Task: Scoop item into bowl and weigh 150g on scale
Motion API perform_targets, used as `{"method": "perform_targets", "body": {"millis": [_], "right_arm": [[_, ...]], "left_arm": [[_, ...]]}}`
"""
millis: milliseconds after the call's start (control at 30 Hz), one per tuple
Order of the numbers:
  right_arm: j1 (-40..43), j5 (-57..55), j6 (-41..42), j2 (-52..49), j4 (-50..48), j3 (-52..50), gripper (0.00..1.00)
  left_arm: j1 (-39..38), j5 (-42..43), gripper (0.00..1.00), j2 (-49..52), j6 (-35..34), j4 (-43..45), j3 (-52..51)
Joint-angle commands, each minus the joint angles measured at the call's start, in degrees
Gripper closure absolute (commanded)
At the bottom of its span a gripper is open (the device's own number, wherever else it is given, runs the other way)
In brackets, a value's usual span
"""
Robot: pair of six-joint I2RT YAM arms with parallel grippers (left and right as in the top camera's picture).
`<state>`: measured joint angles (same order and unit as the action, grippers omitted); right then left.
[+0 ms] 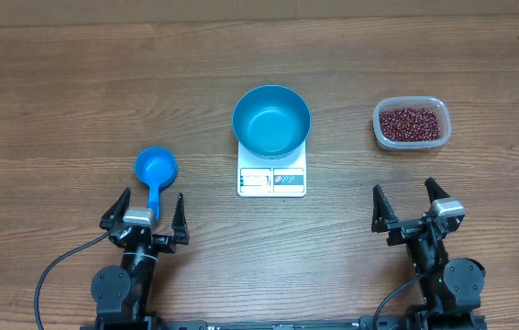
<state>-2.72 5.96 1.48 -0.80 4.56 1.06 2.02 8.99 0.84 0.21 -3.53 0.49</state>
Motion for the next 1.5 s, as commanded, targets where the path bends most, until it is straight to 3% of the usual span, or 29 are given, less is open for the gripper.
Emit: {"method": "perform_targets", "body": {"millis": [0, 367, 733, 1200, 1467], "right_arm": [[0.2, -0.3, 0.2, 0.6, -0.2, -0.6, 0.00], [0.2, -0.3, 0.2, 0.6, -0.2, -0.6, 0.00], [0.2, -0.3, 0.2, 0.6, -0.2, -0.6, 0.00], [0.2, -0.3, 0.2, 0.6, -0.2, -0.6, 0.00], [0.2, -0.3, 0.2, 0.6, -0.2, -0.6, 0.00]], "left_arm": [[0.3, -0.1, 0.00, -0.6, 1.1, -0.1, -0.2], [0.3, 1.2, 0.00, -0.6, 0.9, -1.0, 0.7], [0.3, -0.6, 0.00, 2.2, 1.0, -10.0, 9.7], [0.3, -0.6, 0.00, 27.5, 1.6, -13.7, 26.0], [0.3, -0.6, 0.00, 44.1, 4.6, -23.2, 39.1]]}}
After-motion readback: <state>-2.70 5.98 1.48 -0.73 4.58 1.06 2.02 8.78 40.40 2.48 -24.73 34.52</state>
